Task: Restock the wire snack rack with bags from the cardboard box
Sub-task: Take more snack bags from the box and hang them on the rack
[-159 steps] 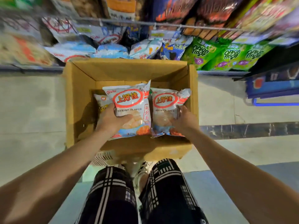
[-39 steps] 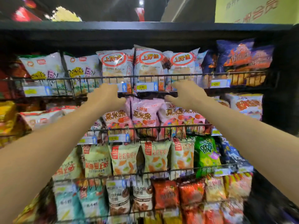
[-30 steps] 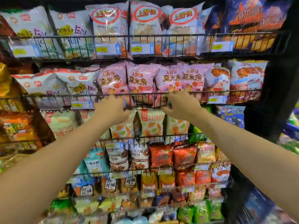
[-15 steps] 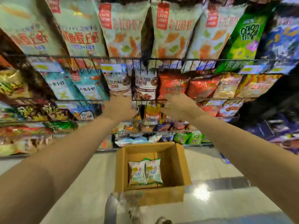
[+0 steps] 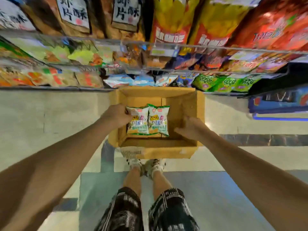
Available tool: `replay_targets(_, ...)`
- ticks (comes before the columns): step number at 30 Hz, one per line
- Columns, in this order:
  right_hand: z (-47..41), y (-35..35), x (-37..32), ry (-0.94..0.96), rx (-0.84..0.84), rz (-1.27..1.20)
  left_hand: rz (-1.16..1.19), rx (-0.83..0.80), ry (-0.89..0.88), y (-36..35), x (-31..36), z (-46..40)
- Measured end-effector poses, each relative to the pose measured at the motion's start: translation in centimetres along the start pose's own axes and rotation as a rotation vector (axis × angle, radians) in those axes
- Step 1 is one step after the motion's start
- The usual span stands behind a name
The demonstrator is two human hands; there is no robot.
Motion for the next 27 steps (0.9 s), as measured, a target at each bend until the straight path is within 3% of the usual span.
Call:
replay_targets(8, -19.2, -14.3, 5.5, -0.188, -0.109, -0.184, 0.080, -0.115, 0.229, -17.3, -8.1, -16.6)
replay_targets(11, -26.0, -17.8, 5.9, -0.213, -0.085, -0.262, 0.023, -0.085, 0.262, -21.7, -10.4, -23.5)
replay_targets(16, -34.6, -22.5, 6.2, -0.237, 0.038, -0.564, 0.225, -0.038, 0.302, -27.1, -12.4, -31.6)
replay_targets(21, -37.3, -23.6, 5.5, -0.186, 0.195, -0.621, 0.331, 0.049, 0.310, -29.0, -12.5, -33.8)
replay_targets(27, -30.7, -19.9, 5.7, -0.134, 0.249, -0.680, 0.481, 0.167, 0.126, -24.9, -10.9, -27.5)
Point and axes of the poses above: each hand's wrist, its own z-axis away from the middle knuckle, its own y-axis out of the back of the hand, x = y × z, the point moved 8 cm from there along -z, towards the middle knuckle, and after that the axes turned 3 degrees about -z, right-handed, at the moved point
